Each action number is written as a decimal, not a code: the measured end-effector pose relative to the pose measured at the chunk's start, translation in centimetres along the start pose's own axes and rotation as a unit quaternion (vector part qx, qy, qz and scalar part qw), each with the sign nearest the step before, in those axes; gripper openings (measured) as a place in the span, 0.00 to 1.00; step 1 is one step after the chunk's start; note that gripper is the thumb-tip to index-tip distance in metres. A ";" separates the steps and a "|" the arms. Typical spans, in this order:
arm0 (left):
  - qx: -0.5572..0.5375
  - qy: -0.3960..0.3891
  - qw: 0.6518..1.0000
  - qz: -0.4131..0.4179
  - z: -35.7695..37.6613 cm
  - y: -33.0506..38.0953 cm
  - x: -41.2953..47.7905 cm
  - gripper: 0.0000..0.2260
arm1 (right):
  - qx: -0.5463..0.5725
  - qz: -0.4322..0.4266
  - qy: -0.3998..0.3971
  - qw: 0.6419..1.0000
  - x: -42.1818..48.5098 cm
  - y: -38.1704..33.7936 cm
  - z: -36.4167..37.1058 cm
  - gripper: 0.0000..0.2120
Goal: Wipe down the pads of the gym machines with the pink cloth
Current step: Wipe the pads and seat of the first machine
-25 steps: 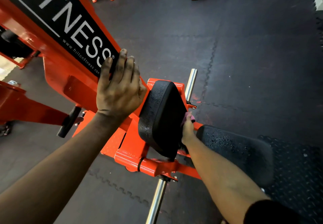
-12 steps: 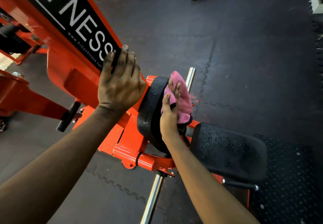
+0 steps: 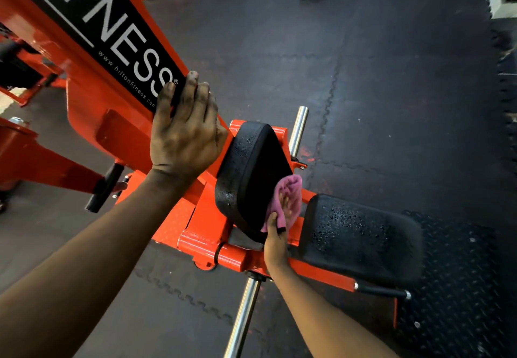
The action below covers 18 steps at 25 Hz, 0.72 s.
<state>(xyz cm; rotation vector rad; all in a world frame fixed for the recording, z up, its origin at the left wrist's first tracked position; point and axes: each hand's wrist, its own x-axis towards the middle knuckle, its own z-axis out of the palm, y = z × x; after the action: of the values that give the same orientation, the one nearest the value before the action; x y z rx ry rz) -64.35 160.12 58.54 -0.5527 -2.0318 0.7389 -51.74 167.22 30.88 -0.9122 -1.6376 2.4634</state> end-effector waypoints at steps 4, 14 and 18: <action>0.000 0.001 1.000 0.002 0.2 0.1 -0.1 0.20 | -0.050 0.170 0.036 0.984 4.5 3.5 -1.3 0.44; 0.006 -0.004 1.000 -0.004 0.2 0.1 -0.1 0.19 | -0.042 -0.014 0.064 0.997 7.7 -9.6 4.7 0.47; 0.001 0.000 1.000 -0.008 0.1 0.0 -0.1 0.18 | -0.098 0.037 0.022 0.994 10.5 -7.5 2.3 0.43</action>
<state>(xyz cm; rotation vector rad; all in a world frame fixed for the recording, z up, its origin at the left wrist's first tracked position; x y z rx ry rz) -64.44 160.06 58.42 -0.5346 -2.0320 0.7321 -63.60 172.22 33.28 -1.0583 -1.8907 2.3398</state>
